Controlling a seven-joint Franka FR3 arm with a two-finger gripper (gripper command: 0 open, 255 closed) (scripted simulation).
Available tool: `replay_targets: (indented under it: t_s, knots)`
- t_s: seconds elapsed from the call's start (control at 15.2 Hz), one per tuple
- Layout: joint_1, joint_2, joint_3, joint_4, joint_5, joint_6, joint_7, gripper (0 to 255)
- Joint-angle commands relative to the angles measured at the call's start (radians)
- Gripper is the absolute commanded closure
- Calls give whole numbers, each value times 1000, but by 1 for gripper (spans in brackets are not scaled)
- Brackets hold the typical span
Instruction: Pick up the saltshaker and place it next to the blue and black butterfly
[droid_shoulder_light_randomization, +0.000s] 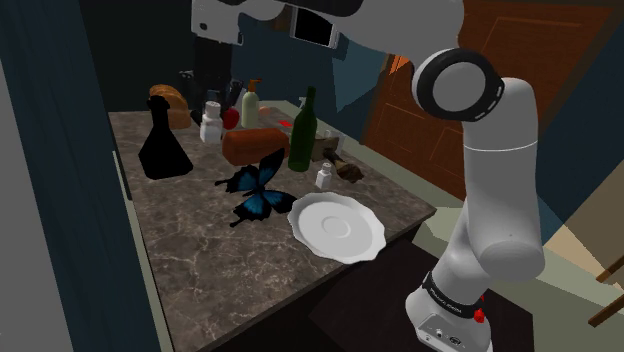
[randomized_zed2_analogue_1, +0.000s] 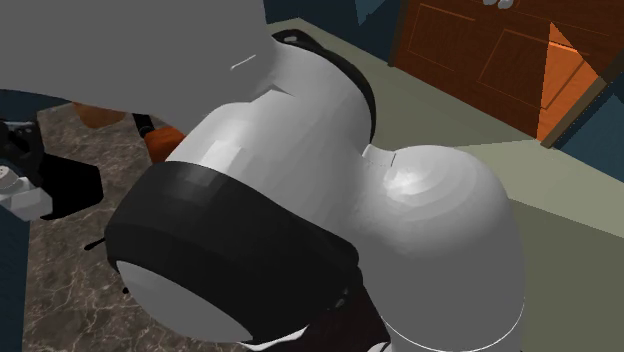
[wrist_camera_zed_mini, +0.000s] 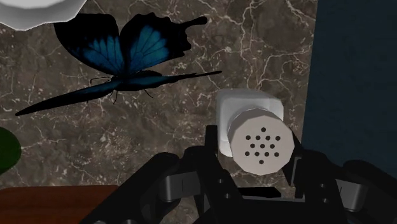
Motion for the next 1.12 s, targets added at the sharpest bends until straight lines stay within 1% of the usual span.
replay_targets:
  t_s: [0.0,0.46,1.06]
  knots:
    - [1,-2,0,-27,0,25,0,255]
    - [-2,-27,-1,-159,4,133,-13,255]
    - [-4,-32,-2,-288,7,256,-27,255]
